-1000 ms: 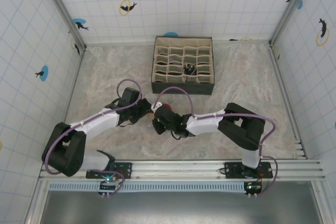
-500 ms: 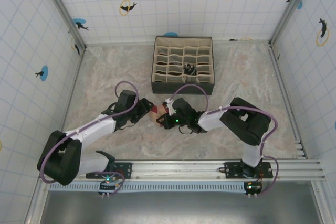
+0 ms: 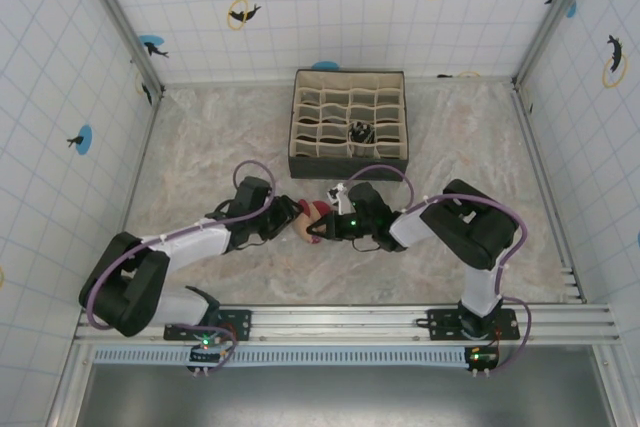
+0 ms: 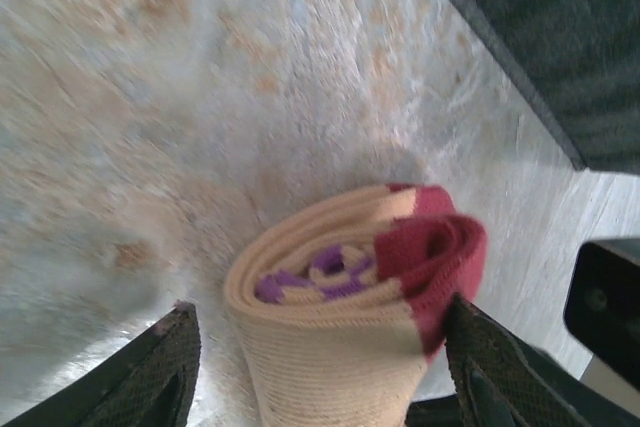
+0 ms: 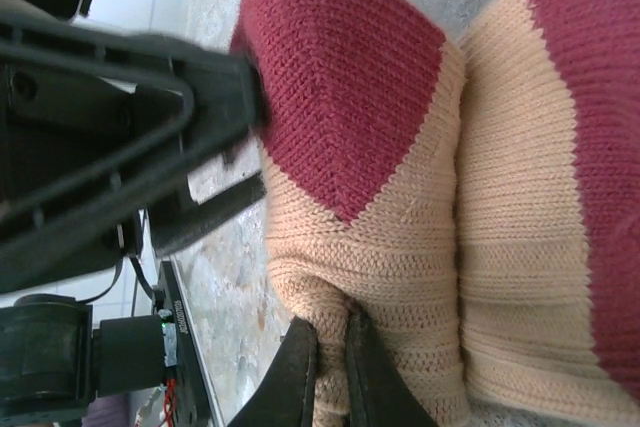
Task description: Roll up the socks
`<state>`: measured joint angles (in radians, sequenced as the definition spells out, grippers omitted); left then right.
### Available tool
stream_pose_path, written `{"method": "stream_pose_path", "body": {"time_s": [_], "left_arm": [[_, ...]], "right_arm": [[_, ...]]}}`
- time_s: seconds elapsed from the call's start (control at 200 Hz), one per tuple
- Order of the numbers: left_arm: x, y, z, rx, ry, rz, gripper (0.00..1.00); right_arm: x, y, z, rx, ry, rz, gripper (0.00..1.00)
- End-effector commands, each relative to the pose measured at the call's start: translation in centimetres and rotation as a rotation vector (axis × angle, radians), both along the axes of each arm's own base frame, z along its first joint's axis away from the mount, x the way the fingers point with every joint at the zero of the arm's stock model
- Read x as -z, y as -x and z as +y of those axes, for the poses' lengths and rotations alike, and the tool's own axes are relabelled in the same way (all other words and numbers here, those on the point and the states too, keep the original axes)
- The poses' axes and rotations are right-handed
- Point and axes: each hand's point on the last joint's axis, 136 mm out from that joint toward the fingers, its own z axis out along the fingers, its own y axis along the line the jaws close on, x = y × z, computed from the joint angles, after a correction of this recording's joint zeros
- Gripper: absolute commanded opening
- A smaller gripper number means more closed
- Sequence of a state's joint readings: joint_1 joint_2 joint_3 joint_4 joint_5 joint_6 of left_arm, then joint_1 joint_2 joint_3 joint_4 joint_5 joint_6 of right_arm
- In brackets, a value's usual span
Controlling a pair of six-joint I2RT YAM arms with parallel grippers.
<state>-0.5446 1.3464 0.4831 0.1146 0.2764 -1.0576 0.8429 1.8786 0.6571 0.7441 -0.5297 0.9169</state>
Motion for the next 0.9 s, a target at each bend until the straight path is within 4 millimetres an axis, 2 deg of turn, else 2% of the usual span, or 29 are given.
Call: {"method": "stream_pose_path", "body": {"time_s": [0.0,0.265,0.35,0.43,0.51,0.611,0.891], "left_arm": [[0.3,0.0,-0.7,0.001,0.0,0.001,0.64],[2.8,0.4,-0.2,-0.015,-0.043,0.05,0.54],[3.3,0.3,-0.2,-0.015,-0.057,0.064,0.44],[3.5,0.1,-0.3,-0.009,-0.07,0.078,0.27],[3.9,0.2,0.0,-0.009,-0.107,0.102,0.15],[3.7,0.1,0.2,0.003,-0.139,0.109,0.0],[2.5,-0.3,1.1,0.007,-0.18,0.15,0.0]], "right_arm": [[6.3,2.4,-3.1,0.032,0.215,0.224,0.0],[6.1,1.7,-2.9,0.059,0.2,0.236,0.0],[5.9,1.5,-2.8,0.058,0.195,0.226,0.03],[5.9,1.4,-3.0,0.058,0.21,0.212,0.06],[5.8,1.3,-3.4,0.055,0.24,0.178,0.15],[4.7,1.1,-3.6,0.045,0.272,0.091,0.34],[-0.2,-0.4,-4.0,0.019,0.482,-0.353,0.62]]}}
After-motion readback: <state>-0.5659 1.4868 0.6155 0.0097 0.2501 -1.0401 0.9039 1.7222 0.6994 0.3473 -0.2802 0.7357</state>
